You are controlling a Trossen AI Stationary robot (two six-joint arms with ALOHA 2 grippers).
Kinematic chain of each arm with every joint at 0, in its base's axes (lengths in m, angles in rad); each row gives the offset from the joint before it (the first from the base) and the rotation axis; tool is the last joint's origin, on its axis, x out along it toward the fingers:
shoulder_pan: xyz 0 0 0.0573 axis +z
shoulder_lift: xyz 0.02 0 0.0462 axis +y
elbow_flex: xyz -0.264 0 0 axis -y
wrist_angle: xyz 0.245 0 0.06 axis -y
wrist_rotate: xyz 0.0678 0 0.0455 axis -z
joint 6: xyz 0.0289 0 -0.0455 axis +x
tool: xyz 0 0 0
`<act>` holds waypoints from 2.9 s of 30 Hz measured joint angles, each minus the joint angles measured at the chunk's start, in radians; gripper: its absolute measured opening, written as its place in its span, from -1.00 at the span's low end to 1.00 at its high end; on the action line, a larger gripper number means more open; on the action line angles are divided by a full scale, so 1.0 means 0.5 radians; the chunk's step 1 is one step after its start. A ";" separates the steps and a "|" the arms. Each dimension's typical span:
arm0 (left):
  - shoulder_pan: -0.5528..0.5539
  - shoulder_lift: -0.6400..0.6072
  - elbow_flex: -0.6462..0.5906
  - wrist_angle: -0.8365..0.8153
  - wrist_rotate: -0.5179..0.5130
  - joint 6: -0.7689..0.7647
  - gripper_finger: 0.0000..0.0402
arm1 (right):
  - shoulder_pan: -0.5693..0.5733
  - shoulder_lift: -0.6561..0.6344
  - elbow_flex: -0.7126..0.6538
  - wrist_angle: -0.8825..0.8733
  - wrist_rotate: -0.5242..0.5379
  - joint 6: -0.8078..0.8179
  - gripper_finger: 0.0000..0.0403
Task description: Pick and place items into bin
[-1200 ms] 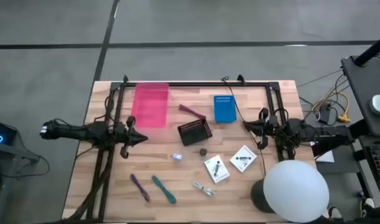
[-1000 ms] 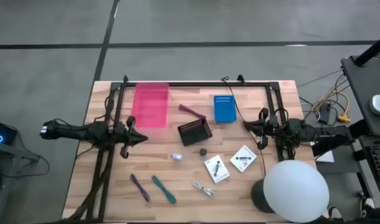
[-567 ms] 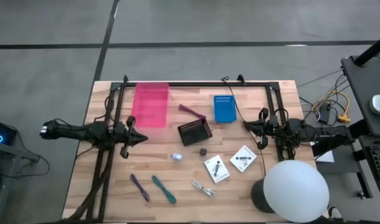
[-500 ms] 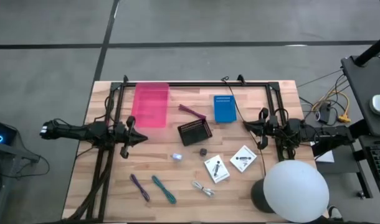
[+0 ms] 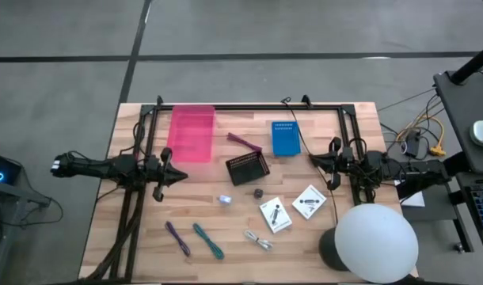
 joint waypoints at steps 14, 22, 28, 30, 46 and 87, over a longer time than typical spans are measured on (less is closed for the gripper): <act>0.000 0.000 0.000 0.000 -0.001 0.001 -1.00 | 0.000 0.000 0.000 0.000 0.000 0.000 -0.96; 0.000 0.000 0.000 0.000 0.000 0.000 -1.00 | 0.000 0.000 0.000 0.000 0.000 0.000 -0.96; 0.000 0.000 0.000 0.000 0.000 0.000 -1.00 | 0.000 0.000 0.000 0.000 0.000 0.000 -0.96; 0.000 0.000 0.000 0.000 0.000 0.001 -1.00 | 0.000 0.000 0.000 0.000 0.001 0.000 -0.96; 0.000 0.000 0.000 0.000 0.000 0.000 -1.00 | 0.000 0.000 0.000 0.000 0.000 0.000 -0.96; 0.000 0.030 0.000 0.520 -0.323 -0.894 -1.00 | 0.000 0.000 0.000 0.497 0.775 0.951 -0.96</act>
